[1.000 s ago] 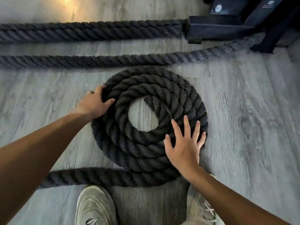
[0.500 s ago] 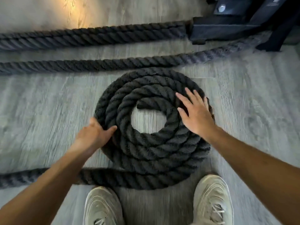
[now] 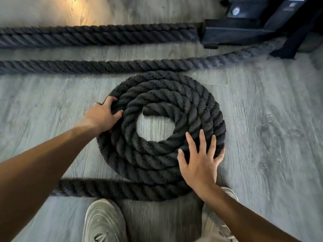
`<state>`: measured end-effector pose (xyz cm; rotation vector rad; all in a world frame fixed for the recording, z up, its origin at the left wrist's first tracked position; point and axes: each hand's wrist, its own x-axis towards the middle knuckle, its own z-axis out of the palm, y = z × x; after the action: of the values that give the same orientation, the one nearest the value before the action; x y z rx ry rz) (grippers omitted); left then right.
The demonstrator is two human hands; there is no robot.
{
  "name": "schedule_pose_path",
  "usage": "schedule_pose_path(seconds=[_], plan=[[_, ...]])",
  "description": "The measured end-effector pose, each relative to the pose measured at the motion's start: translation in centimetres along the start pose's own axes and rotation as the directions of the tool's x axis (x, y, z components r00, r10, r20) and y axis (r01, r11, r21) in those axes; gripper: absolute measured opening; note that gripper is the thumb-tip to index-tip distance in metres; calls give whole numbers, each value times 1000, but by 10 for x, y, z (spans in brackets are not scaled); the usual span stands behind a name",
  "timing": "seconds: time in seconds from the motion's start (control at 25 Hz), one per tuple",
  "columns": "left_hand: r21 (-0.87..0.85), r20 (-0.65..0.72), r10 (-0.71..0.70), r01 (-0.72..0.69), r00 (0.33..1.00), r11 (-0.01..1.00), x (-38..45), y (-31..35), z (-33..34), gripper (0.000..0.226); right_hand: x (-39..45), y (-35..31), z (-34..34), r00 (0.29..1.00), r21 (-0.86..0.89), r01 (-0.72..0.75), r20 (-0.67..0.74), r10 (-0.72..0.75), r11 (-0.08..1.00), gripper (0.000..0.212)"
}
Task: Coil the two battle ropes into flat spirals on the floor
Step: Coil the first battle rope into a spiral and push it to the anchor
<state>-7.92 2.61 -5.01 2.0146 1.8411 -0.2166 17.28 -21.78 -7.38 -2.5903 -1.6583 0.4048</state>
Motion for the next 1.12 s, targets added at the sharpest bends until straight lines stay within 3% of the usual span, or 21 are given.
schedule_pose_path(seconds=[0.2, 0.32, 0.44, 0.52, 0.64, 0.72, 0.88, 1.0, 1.12], plan=[[-13, -4, -92, 92, 996, 996, -53, -5, 3, 58, 73, 45, -23, 957, -102, 286, 77, -279, 953, 58], [85, 10, -90, 88, 996, 992, -101, -5, 20, 66, 124, 56, -41, 909, -213, 413, 156, -387, 885, 50], [199, 154, -221, 189, 963, 962, -114, 2, 24, 77, 140, 37, -44, 945, -173, 296, 196, -262, 939, 49], [207, 209, -244, 201, 947, 957, -98, 2, 12, 79, 117, 17, -33, 980, -71, 157, 136, -146, 985, 52], [27, 155, -164, 162, 974, 986, -54, -3, -13, 69, 45, -2, -6, 1000, 40, 19, 6, -20, 999, 58], [-106, 128, -104, 118, 986, 987, -24, -3, -23, 67, 9, 0, 5, 999, -5, 47, -15, -47, 999, 64], [-154, 105, -48, 64, 993, 986, 1, 0, -15, 68, 8, 9, 5, 994, -44, 102, -25, -104, 994, 69], [-102, 78, -110, 118, 991, 988, -4, 1, -8, 71, 21, 13, 0, 989, -97, 145, 0, -146, 985, 67], [-47, 61, -193, 196, 979, 980, -33, -2, -6, 74, 62, 32, -17, 951, -167, 306, 106, -292, 937, 66]])
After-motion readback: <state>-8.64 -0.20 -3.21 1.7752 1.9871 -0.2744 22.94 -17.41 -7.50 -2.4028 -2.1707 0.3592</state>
